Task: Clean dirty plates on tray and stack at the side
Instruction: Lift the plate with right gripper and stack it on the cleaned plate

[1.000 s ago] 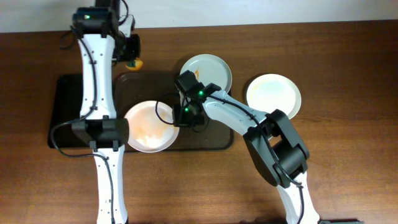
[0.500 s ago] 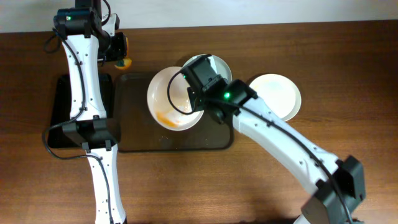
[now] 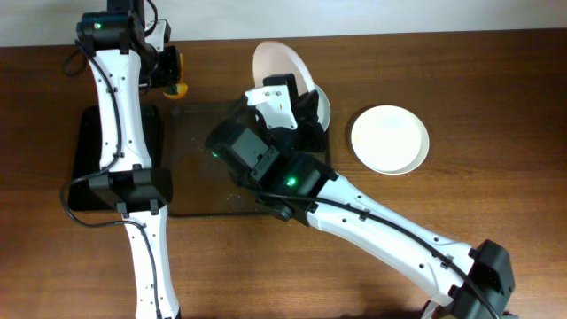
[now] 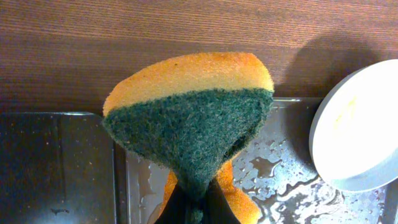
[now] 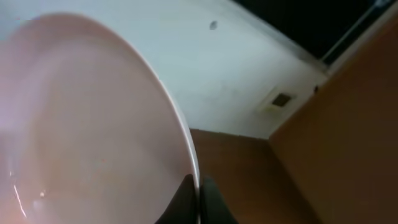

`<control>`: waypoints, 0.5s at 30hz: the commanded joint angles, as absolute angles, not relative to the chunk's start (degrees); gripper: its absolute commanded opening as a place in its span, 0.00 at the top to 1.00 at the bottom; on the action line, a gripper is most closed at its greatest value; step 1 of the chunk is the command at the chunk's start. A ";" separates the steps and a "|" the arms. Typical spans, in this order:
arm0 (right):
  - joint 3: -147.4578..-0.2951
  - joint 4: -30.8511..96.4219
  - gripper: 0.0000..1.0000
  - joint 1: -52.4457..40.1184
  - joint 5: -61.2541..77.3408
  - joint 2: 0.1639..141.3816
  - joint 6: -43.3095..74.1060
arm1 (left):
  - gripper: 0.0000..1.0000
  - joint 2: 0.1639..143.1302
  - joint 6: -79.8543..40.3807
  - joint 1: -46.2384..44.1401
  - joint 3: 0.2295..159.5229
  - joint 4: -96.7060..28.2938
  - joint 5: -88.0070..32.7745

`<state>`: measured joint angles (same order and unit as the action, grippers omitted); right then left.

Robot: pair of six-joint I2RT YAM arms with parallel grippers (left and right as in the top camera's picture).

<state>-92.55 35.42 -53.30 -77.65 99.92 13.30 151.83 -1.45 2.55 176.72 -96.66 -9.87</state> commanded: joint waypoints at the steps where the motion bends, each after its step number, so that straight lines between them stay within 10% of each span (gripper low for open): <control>1: -92.38 32.29 0.96 -53.74 -82.78 98.61 9.04 | 0.99 150.95 -0.82 2.35 176.92 -96.73 -10.79; 7: -92.38 34.22 0.96 -53.54 -72.36 98.61 9.17 | 0.99 150.95 -0.82 2.35 176.92 -96.73 -10.79; 15: -92.38 48.71 0.96 -35.66 -24.45 95.31 21.96 | 0.99 150.95 -0.82 2.35 176.92 -96.73 -10.79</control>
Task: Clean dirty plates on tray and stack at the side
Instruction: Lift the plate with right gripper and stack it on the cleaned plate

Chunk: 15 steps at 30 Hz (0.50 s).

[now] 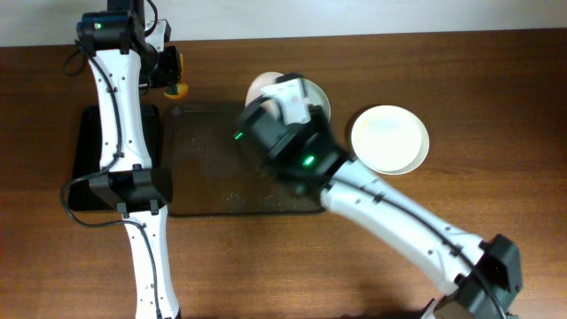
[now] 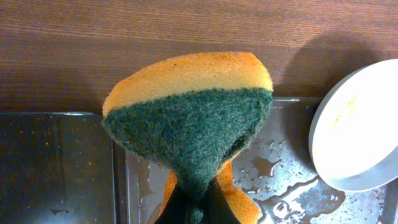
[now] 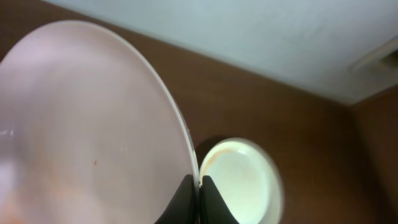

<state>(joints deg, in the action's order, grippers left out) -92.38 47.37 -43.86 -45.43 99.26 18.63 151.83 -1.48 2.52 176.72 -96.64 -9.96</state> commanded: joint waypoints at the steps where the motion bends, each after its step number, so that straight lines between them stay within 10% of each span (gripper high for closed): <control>1: -92.38 49.28 0.96 -32.10 -19.03 95.15 21.96 | 0.99 150.95 -0.82 2.35 176.92 -96.73 -10.79; 8: -91.74 56.01 0.96 -0.12 1.30 97.27 21.58 | 0.99 150.98 -0.82 2.26 176.92 -96.73 -10.79; 15: -87.29 54.17 0.96 8.32 -2.35 107.98 21.30 | 0.99 150.98 -0.82 1.28 176.92 -96.73 -10.74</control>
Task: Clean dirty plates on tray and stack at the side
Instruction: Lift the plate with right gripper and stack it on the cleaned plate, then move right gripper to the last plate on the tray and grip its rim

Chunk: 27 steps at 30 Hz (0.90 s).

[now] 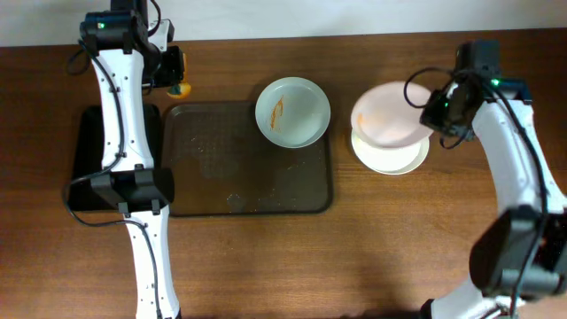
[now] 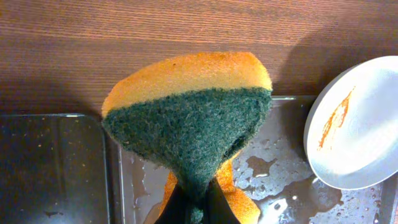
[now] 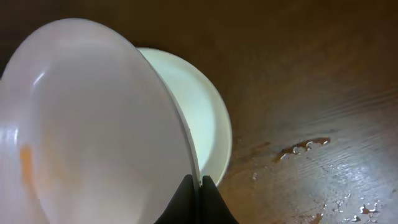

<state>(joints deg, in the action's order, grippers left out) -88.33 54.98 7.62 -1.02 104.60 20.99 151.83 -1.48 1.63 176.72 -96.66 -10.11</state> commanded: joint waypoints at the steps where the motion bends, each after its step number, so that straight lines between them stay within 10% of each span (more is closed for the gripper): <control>1: -87.29 53.54 0.96 8.32 -2.81 109.38 21.34 | 0.99 150.98 -0.82 1.23 176.92 -96.73 -10.74; 3: -87.29 52.60 0.88 8.32 -2.83 111.09 21.52 | 0.99 150.98 -0.82 1.23 176.92 -96.73 -10.76; 7: -88.18 52.88 0.28 8.21 -0.10 111.24 21.52 | 0.99 151.00 -0.82 1.23 176.92 -96.73 -10.76; 12: -91.85 48.69 0.34 1.83 16.99 110.85 22.50 | 0.99 151.09 -0.82 1.23 176.92 -96.73 -10.76; 27: -91.83 37.26 0.57 -22.24 2.76 122.34 39.75 | 0.99 151.17 -0.80 1.23 176.92 -96.71 -10.74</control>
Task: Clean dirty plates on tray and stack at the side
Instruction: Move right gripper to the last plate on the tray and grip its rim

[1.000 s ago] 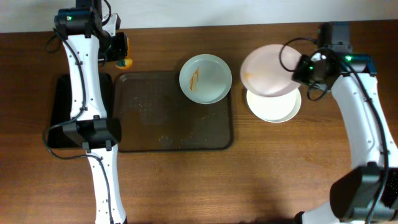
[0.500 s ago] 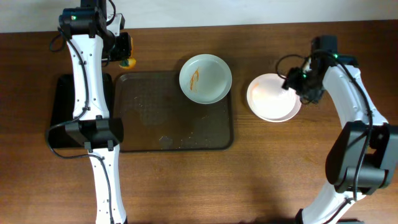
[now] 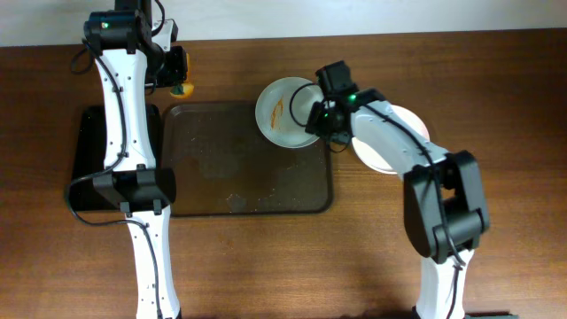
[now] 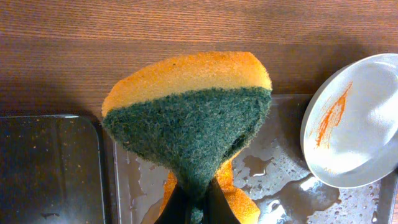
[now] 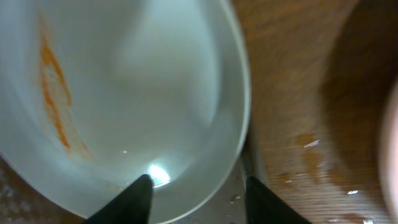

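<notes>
A pale plate (image 3: 285,111) with an orange smear lies on the far right corner of the dark wet tray (image 3: 239,168). My right gripper (image 3: 321,119) is open at the plate's right edge. In the right wrist view its fingertips (image 5: 142,190) straddle the rim of the smeared plate (image 5: 124,93). To the right stands the stack of plates (image 3: 412,133) with a pink one on top, partly hidden by the arm. My left gripper (image 4: 194,208) is shut on an orange and green sponge (image 4: 186,115), held over the tray's far left corner (image 3: 181,76).
A black mat (image 3: 89,168) lies left of the tray. Water drops and crumbs cover the tray floor (image 4: 280,186). Bare wood table (image 3: 496,204) extends to the right and front. The right arm reaches across the stack of plates.
My right gripper was shut on the pink plate over the white plate at the right. Now the pink plate rests there, and the gripper is open at the smeared plate's rim. The left arm stayed put.
My right gripper first held the pink plate tilted above the tray's far right, beside the pale plate. It then had it further right, then over the white plate on the table. Now it is open at the smeared plate. The left gripper held the sponge throughout.
</notes>
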`<control>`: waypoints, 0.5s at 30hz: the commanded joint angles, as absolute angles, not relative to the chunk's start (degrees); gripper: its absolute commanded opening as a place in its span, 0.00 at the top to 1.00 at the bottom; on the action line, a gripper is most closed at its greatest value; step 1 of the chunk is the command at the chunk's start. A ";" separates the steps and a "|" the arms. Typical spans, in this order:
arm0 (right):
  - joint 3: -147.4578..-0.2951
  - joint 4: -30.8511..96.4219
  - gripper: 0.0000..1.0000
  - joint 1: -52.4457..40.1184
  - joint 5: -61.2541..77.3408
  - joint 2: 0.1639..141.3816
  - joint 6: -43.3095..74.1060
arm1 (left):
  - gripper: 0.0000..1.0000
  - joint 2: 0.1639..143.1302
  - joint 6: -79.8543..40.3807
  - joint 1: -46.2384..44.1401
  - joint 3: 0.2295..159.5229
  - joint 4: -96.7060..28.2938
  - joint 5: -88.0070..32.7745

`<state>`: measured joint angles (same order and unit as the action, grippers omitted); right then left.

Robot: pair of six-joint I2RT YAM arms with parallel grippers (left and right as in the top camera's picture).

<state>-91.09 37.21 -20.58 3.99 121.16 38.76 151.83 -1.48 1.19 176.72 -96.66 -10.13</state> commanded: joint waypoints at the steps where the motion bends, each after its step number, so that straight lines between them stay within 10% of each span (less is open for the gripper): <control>1: -91.79 37.39 0.61 -22.81 2.94 123.48 39.75 | 0.99 151.17 -0.80 1.23 176.92 -96.73 -10.74; 8: -91.79 39.55 0.95 -26.04 7.16 125.80 39.66 | 0.99 151.17 -0.80 1.23 176.92 -96.73 -10.74; 12: -91.98 42.87 0.96 -30.74 9.23 124.81 37.43 | 0.99 151.17 -0.80 1.23 176.92 -96.71 -10.74; 13: -92.20 42.89 0.91 -31.57 9.15 124.01 36.16 | 0.99 151.17 -0.80 1.23 176.92 -96.73 -10.74; 15: -94.04 44.40 0.50 -31.86 8.80 123.13 32.67 | 0.99 151.17 -0.80 1.23 176.92 -96.73 -10.74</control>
